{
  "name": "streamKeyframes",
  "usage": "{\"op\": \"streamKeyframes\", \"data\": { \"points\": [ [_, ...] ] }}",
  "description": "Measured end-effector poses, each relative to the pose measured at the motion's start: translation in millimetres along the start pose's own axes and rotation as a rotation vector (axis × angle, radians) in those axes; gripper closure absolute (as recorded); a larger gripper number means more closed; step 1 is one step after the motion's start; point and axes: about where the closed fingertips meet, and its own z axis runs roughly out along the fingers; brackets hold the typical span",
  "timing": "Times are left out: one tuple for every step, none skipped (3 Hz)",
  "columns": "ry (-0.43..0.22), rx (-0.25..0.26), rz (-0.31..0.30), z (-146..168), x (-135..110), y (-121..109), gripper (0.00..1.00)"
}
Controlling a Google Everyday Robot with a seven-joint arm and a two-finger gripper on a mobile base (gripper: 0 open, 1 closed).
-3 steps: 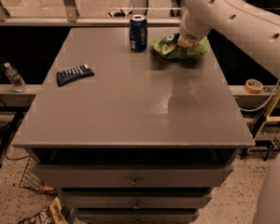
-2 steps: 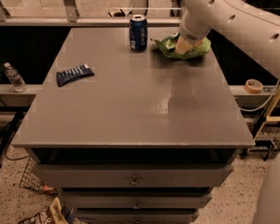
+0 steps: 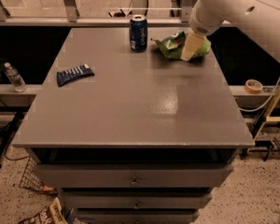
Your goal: Move green rice chip bag near pepsi can
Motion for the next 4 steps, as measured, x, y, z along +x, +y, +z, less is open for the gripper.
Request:
{"op": "streamKeyframes", "data": {
  "points": [
    [0.059,0.112,0.035,-54,39,-24,0.0],
    [0.097,0.203,0.113,-99,80,-37,0.0],
    [0.126,0.286,0.193,-134,114,-44,0.0],
    [0.166,0.411,0.301,-179,148,-60,0.0]
  ]
}}
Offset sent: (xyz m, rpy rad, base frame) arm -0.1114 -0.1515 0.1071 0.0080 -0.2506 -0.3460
